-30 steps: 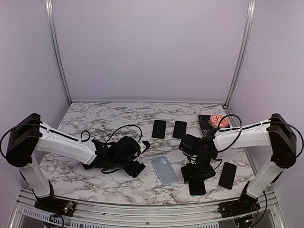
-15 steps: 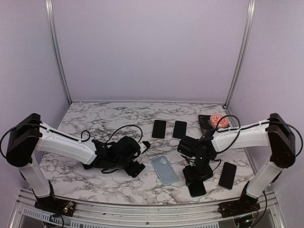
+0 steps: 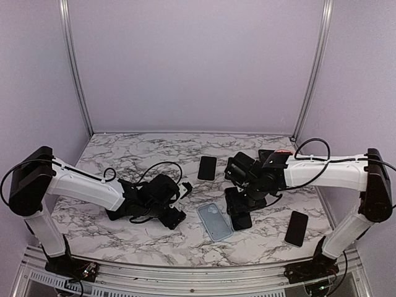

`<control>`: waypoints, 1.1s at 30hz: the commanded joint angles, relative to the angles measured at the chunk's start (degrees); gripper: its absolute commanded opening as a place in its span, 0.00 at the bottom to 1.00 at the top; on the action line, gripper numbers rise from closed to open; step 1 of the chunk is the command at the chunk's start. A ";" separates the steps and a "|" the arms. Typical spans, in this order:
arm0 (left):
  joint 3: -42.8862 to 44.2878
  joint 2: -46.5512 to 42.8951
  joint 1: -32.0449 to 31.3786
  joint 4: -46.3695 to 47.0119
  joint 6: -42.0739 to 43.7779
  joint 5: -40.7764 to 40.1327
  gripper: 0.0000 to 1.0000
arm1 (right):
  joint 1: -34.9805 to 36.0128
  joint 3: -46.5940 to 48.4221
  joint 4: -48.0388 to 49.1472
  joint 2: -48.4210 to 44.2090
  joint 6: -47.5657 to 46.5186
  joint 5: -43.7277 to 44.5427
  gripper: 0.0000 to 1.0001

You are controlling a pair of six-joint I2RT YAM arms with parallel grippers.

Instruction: Put the phone into the phone case

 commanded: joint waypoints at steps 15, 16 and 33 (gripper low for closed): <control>-4.70 -6.51 5.37 2.32 -10.56 -4.38 0.80 | 12.44 0.37 20.74 6.08 -4.59 12.47 0.25; -4.58 -6.45 5.46 2.27 -10.46 -4.43 0.80 | 12.66 0.45 20.46 6.74 -4.88 12.88 0.25; -5.01 -6.68 5.64 1.87 -10.08 -5.13 0.81 | 14.73 7.76 6.21 10.70 -1.41 11.89 0.22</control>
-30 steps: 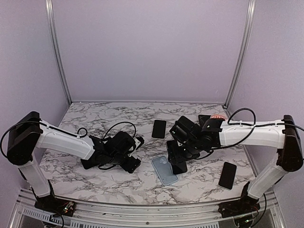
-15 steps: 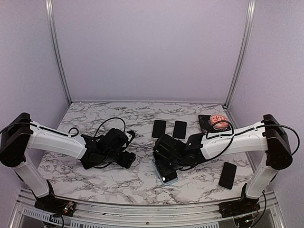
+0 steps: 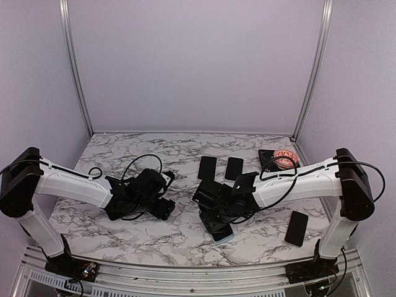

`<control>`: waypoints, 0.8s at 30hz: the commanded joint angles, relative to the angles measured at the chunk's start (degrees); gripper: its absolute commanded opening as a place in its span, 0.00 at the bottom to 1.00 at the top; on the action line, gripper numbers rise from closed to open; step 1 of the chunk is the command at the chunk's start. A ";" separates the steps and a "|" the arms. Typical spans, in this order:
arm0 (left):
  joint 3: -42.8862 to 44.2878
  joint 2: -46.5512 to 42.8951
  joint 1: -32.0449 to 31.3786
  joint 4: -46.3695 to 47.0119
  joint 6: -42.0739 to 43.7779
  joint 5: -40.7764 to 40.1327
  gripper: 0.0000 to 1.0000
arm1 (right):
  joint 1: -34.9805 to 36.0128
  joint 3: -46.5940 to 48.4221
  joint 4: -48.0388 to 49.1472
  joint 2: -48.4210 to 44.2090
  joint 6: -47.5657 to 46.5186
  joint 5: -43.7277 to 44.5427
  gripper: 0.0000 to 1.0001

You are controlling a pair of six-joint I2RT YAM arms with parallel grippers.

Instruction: Put the phone into the phone case

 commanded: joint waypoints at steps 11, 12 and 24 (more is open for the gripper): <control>-0.52 -0.39 0.46 0.60 -0.02 -0.25 0.81 | 0.40 1.34 -1.17 -0.46 1.84 -1.92 0.22; -0.43 -0.13 0.46 0.61 0.08 -0.21 0.81 | 0.41 0.96 -0.17 -0.14 1.86 -2.22 0.22; -0.07 1.14 0.46 0.45 0.95 0.01 0.81 | 0.26 0.77 -1.79 3.48 3.83 -3.66 0.22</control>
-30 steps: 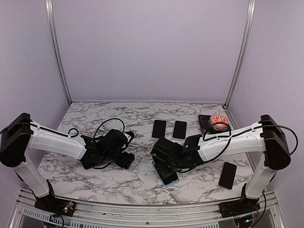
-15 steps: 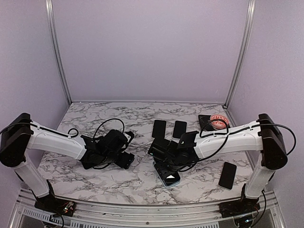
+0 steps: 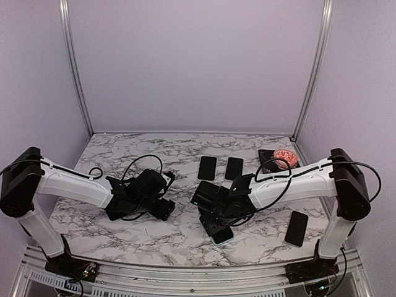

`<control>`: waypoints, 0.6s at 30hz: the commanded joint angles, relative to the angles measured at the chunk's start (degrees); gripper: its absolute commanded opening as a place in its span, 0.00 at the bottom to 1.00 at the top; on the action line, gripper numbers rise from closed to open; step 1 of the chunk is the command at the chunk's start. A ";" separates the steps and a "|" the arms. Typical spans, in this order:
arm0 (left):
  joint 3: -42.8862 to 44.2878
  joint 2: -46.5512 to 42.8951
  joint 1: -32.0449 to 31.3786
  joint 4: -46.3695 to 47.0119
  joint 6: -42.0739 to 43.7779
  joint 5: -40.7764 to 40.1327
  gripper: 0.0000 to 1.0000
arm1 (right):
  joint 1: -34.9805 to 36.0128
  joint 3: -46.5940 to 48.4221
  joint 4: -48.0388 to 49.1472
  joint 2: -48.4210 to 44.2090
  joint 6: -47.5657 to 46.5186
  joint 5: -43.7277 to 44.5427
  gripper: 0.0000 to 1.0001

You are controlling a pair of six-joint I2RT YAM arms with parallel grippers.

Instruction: Put the phone into the phone case

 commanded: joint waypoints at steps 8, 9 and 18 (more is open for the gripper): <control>0.19 0.65 0.44 0.11 1.69 -0.01 0.81 | -1.54 3.14 -5.25 3.50 0.83 -1.12 0.81; 0.22 0.59 0.44 -0.04 1.76 -0.08 0.81 | -1.97 3.74 -6.19 3.44 0.76 -1.13 0.89; -0.08 0.03 0.44 -0.10 2.19 -0.56 0.81 | -3.69 5.63 -12.01 4.51 -2.57 -10.45 0.99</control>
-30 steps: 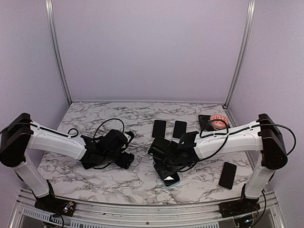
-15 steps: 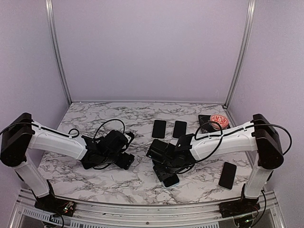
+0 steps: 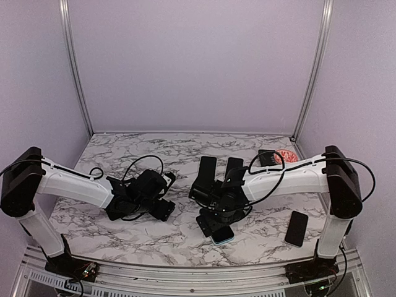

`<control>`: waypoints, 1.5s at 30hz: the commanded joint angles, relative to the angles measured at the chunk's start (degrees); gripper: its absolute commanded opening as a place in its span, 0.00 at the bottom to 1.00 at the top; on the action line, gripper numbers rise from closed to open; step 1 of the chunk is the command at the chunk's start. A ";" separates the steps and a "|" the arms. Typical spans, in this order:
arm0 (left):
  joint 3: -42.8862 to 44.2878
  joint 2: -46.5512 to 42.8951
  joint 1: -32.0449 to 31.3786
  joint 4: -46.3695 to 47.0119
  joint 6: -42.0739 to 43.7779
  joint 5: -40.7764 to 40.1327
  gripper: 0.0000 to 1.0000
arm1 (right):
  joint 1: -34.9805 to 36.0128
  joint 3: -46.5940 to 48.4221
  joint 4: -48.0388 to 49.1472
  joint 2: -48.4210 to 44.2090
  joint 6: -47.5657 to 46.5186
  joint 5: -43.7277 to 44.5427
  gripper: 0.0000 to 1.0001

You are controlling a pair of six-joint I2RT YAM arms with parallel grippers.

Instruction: Put the phone into the phone case

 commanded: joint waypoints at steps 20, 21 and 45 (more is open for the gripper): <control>1.52 -0.80 0.53 -2.62 1.04 -0.17 0.81 | -2.07 -0.71 -1.00 3.88 -5.45 -7.52 0.46; 1.81 -0.91 0.53 -2.64 1.11 -0.17 0.81 | -2.02 -0.57 -0.96 3.64 -5.53 -7.19 0.42; 5.46 2.65 8.29 11.71 -15.16 20.23 0.82 | -4.17 -6.11 11.21 -1.13 -8.02 -4.20 0.27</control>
